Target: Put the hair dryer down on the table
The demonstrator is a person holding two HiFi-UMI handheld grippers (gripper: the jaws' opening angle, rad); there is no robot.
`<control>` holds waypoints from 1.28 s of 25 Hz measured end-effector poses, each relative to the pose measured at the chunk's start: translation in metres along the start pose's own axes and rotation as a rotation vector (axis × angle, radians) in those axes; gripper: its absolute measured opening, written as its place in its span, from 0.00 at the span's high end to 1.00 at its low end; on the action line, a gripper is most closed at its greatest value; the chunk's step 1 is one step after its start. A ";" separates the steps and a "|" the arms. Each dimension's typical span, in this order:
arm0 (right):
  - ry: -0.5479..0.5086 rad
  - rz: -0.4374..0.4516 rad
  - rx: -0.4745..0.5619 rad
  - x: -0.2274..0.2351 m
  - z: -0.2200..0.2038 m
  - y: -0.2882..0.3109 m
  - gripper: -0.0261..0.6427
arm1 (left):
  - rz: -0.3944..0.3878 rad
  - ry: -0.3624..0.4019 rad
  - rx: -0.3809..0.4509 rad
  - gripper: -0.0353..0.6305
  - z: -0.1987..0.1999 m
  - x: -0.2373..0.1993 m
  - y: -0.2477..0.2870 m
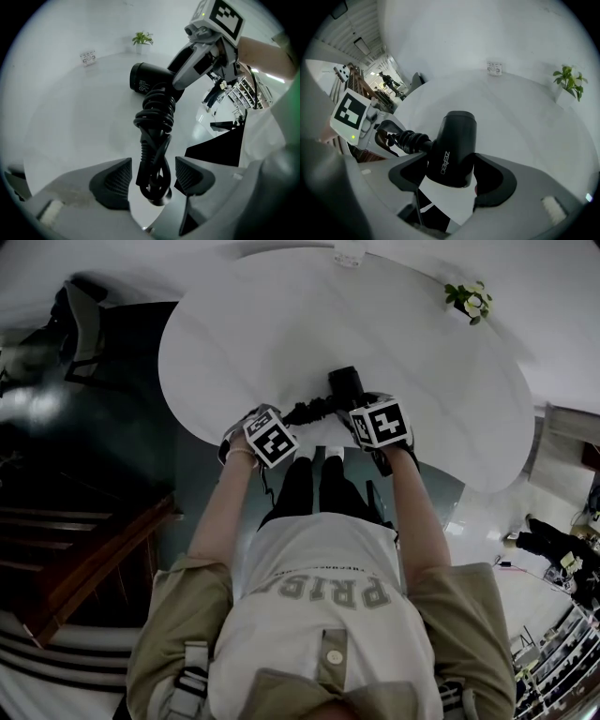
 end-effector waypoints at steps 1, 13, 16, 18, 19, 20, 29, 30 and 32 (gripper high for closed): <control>-0.004 -0.006 -0.004 -0.001 0.001 0.000 0.49 | 0.002 -0.003 -0.003 0.49 -0.002 -0.001 0.001; -0.073 -0.112 -0.089 -0.008 0.008 0.002 0.49 | 0.000 0.003 -0.005 0.49 -0.005 0.000 0.001; -0.072 -0.117 -0.096 -0.008 0.009 0.003 0.49 | -0.001 0.005 -0.005 0.49 -0.006 0.000 0.001; -0.073 -0.119 -0.102 -0.008 0.009 0.003 0.49 | 0.002 0.008 -0.002 0.49 -0.007 0.000 0.000; -0.074 -0.118 -0.104 -0.007 0.009 0.004 0.49 | 0.005 0.012 0.001 0.49 -0.007 0.000 0.000; -0.074 -0.115 -0.104 -0.006 0.009 0.004 0.49 | 0.009 0.014 0.007 0.49 -0.006 -0.001 -0.001; -0.041 -0.048 -0.052 -0.009 0.005 -0.002 0.41 | 0.042 0.035 0.085 0.49 -0.003 -0.003 -0.030; -0.025 -0.047 -0.020 -0.009 0.006 -0.006 0.40 | 0.049 0.033 0.105 0.49 -0.001 -0.003 -0.036; -0.007 -0.073 0.073 -0.008 0.011 -0.021 0.40 | 0.078 0.027 0.190 0.49 0.003 -0.002 -0.057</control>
Point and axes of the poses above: the fingertips, and each gripper's own axes: y forward along the fingers, x to its right, z out of its top, the point moved 7 cm from there along -y, backward along the fingers, and after that the axes turned 15 degrees about -y, right-handed, at the moved point
